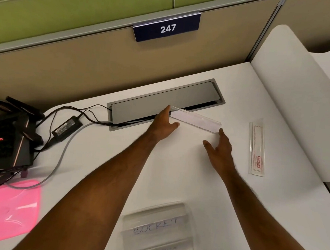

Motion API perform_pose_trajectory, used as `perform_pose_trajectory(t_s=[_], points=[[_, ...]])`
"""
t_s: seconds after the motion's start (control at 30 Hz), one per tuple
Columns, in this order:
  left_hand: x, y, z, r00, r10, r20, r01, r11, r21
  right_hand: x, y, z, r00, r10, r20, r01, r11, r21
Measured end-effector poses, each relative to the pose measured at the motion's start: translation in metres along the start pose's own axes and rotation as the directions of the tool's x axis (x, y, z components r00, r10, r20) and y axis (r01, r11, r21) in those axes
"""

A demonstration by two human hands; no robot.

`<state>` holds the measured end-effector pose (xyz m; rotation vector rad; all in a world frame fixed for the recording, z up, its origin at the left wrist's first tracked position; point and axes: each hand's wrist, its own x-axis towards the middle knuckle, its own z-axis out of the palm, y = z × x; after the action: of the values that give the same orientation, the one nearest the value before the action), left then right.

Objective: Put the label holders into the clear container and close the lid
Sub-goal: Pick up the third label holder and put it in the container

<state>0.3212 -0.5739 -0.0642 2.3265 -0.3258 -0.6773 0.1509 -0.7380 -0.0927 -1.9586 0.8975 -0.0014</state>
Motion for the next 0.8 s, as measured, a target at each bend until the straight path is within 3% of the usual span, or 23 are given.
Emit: perform_pose_trajectory(t_s=[0.4,0.6,0.8], points=[[-0.011,-0.005,0.002,0.997,0.055,-0.062,-0.059,0.996,-0.073,-0.008,-0.004,-0.003,0.998,0.027,-0.058,-0.016,0.984,0.176],[-0.031,-0.010,-0.002,0.994,0.094,-0.063,-0.097,0.994,-0.049,-0.020,0.000,-0.014,0.993,-0.034,-0.111,0.056,0.978,0.199],[-0.066,-0.016,-0.012,0.973,0.160,-0.164,-0.159,0.987,0.017,-0.036,-0.003,-0.027,0.977,-0.162,-0.140,0.186,0.967,0.177]])
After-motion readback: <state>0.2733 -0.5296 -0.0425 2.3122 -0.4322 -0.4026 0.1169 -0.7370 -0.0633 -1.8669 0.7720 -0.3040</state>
